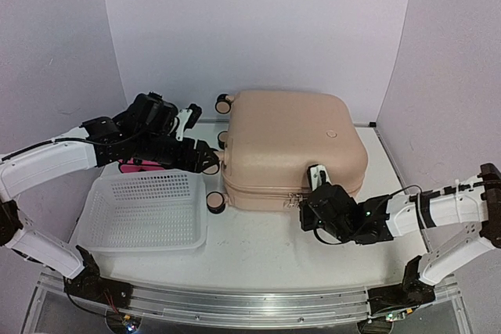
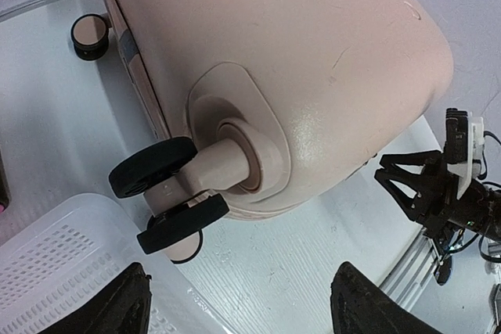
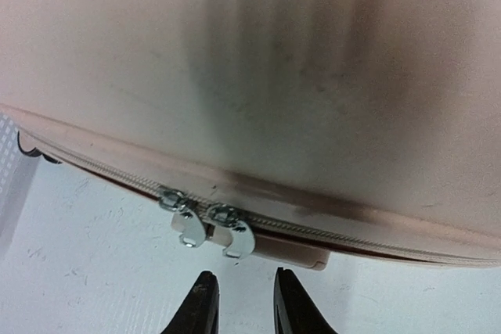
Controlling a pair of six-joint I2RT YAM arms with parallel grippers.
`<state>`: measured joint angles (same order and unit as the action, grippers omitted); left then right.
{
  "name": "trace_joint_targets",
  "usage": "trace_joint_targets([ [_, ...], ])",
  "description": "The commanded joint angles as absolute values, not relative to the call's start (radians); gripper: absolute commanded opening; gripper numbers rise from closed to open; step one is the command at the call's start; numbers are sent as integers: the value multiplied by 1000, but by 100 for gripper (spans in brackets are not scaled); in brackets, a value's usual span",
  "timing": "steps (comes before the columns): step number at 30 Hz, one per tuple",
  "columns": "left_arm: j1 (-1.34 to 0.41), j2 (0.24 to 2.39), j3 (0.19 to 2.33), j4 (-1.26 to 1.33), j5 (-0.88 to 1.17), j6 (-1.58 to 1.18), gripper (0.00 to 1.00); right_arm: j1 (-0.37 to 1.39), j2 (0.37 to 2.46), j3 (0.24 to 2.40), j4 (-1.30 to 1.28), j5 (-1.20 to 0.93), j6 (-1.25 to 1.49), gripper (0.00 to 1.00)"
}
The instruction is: Open, take out, and arrange the luggage
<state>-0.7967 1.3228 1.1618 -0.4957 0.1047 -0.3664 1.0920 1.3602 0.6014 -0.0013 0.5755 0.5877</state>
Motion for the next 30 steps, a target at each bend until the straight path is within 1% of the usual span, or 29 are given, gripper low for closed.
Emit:
trace_joint_targets([
  [1, -793, 1286, 1152, -441, 125, -366, 78, 1093, 1346, 622, 56, 669, 607, 25],
  [9, -793, 1269, 1140, -430, 125, -371, 76, 1094, 1425, 664, 98, 663, 596, 25],
  [12, -793, 1259, 1130, -424, 126, -376, 75, 1095, 1445, 669, 123, 700, 618, 25],
  [18, -793, 1249, 1115, -416, 118, -382, 74, 1099, 1523, 723, 127, 769, 659, 28],
  [20, -793, 1247, 1109, -416, 113, -386, 73, 1100, 1548, 740, 126, 795, 664, 28],
  [22, -793, 1246, 1108, -416, 110, -391, 74, 1102, 1567, 751, 124, 830, 676, 25],
  [23, -793, 1248, 1108, -416, 112, -392, 76, 1102, 1573, 755, 126, 844, 678, 22],
  [25, -794, 1252, 1108, -417, 112, -391, 79, 1102, 1583, 763, 125, 870, 674, 12],
  [27, -792, 1254, 1110, -418, 111, -390, 81, 1102, 1577, 771, 99, 877, 665, 3],
  [29, -789, 1255, 1110, -419, 120, -388, 83, 1102, 1556, 779, 51, 871, 647, 0],
  [30, -788, 1256, 1113, -419, 126, -388, 84, 1102, 1541, 781, 13, 870, 649, 0],
])
